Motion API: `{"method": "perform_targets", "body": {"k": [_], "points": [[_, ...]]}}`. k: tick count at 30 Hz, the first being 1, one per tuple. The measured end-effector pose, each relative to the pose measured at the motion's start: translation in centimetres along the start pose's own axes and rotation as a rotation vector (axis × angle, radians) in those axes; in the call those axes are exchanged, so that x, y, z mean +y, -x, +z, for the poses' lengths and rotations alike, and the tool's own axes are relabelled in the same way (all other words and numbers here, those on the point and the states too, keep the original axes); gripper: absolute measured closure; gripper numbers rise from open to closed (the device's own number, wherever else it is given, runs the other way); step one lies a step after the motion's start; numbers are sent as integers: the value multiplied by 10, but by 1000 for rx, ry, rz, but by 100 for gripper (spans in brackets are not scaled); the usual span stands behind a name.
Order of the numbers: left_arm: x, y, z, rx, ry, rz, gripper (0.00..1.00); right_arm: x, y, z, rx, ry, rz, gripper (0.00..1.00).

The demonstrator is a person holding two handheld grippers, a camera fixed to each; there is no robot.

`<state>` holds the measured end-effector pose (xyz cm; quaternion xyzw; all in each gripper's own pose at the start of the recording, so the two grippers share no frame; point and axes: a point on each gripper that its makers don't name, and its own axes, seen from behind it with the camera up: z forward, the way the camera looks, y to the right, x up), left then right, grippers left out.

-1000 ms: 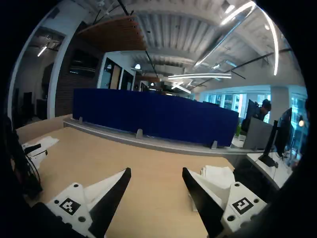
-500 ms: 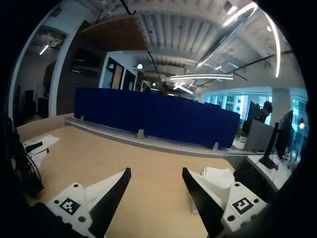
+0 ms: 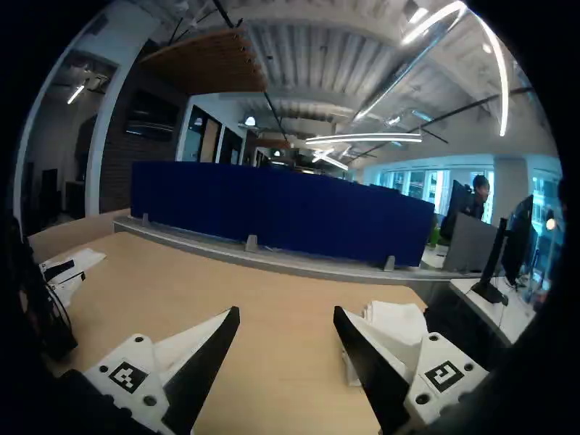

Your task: Fold towel

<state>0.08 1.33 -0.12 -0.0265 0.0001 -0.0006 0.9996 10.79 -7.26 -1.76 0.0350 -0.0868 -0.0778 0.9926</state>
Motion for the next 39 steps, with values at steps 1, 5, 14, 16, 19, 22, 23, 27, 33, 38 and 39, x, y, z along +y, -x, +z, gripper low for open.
{"method": "perform_targets", "body": {"k": [1, 5, 14, 16, 19, 22, 23, 27, 33, 38, 39], "points": [[0, 0, 0, 0, 0, 0, 6, 2, -1, 0, 6, 4, 0, 0], [0, 0, 0, 0, -1, 0, 6, 11, -7, 0, 32, 20, 6, 0], [0, 0, 0, 0, -1, 0, 6, 38, 8, -6, 91, 51, 65, 0], [0, 0, 0, 0, -1, 0, 6, 43, 16, -6, 98, 55, 86, 0], [0, 0, -1, 0, -1, 0, 6, 50, 29, -5, 112, 55, 117, 0], [0, 0, -1, 0, -1, 0, 6, 57, 43, -2, 123, 58, 146, 0], [0, 0, -1, 0, -1, 0, 6, 60, 48, -1, 126, 60, 156, 0], [0, 0, 0, 0, -1, 1, 6, 71, 64, 3, 136, 74, 199, 0], [1, 0, 1, 0, -1, 0, 6, 76, 81, 8, 154, 66, 262, 0], [1, 0, 1, 0, -1, 0, 6, 81, 95, 16, 147, 85, 287, 0], [1, 0, 1, 0, -1, 0, 6, 81, 97, 17, 148, 82, 285, 0]]}}
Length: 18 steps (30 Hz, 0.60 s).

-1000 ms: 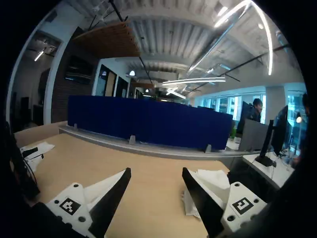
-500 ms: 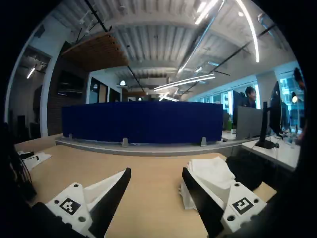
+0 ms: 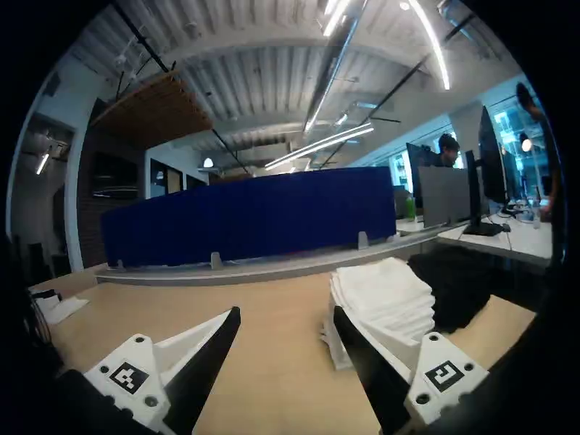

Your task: Fold towel

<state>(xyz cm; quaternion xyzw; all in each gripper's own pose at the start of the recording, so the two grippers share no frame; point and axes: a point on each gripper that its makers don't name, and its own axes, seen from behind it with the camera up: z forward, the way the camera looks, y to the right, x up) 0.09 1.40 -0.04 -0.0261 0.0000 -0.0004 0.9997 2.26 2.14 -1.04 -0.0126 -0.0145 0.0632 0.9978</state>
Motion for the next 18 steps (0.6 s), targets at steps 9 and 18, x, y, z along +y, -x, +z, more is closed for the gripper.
{"method": "perform_targets", "body": {"k": [9, 18], "points": [[0, 0, 0, 0, 0, 0, 6, 1, 10, 7, 4, -6, -40, 0], [0, 0, -1, 0, 0, 0, 6, 3, 22, 15, -6, -10, -59, 0]]}}
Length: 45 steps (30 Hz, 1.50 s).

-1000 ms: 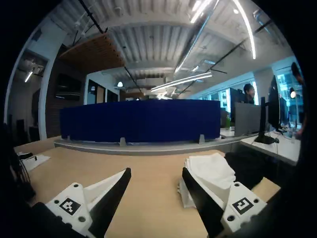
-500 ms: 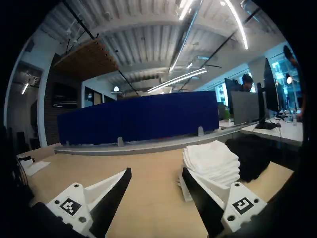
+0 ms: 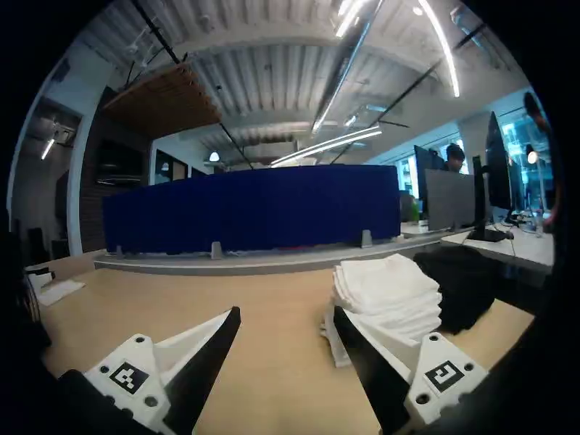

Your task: Fold towel

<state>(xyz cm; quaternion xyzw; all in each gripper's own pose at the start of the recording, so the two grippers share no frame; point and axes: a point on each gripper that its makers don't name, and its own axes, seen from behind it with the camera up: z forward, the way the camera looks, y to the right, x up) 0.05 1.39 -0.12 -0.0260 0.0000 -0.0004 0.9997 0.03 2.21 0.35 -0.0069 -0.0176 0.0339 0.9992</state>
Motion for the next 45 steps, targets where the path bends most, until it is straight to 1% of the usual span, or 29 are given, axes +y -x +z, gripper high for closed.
{"method": "perform_targets", "body": {"k": [8, 17, 26, 45], "points": [[1, 0, 0, 0, 0, 0, 6, 2, 0, 8, 4, -2, -6, 0], [0, 0, -1, 0, 0, 0, 6, -7, 0, 1, 5, -1, 12, 0], [0, -1, -1, 0, 0, 0, 6, -16, 1, 0, 10, -4, 11, 0], [0, 0, -1, 0, 0, 0, 6, -23, 4, 2, 34, -14, -65, 0]]}}
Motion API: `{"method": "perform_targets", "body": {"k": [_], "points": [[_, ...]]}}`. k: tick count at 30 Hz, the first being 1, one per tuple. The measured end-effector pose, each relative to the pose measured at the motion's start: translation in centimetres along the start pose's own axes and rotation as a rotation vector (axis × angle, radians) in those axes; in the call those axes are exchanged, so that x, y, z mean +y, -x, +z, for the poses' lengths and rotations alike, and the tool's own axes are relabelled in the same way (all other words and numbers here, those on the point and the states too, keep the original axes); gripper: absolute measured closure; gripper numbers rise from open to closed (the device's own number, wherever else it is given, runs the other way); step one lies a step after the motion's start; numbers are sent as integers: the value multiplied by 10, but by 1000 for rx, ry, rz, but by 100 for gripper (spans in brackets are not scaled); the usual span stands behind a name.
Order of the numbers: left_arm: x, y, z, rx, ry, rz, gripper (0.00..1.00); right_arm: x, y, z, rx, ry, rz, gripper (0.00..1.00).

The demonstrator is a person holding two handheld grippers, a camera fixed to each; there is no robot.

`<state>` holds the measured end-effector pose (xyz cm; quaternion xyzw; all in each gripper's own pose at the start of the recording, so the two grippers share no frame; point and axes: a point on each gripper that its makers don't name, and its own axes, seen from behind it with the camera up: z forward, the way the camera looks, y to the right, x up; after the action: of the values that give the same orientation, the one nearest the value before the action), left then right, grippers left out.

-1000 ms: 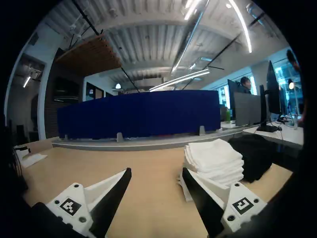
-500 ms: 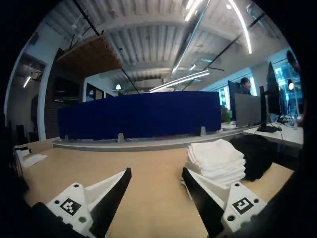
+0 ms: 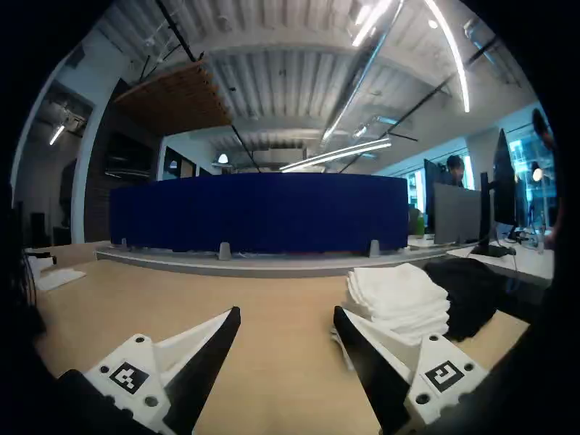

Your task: Fold towel

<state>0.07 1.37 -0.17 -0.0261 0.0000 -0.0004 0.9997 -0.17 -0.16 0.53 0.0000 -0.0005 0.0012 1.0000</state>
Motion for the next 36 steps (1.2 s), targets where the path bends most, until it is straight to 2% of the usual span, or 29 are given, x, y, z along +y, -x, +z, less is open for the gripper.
{"method": "perform_targets", "body": {"k": [36], "points": [[0, 0, 1, 0, 0, 0, 6, 1, -1, -4, 0, 5, -3, 0]]}}
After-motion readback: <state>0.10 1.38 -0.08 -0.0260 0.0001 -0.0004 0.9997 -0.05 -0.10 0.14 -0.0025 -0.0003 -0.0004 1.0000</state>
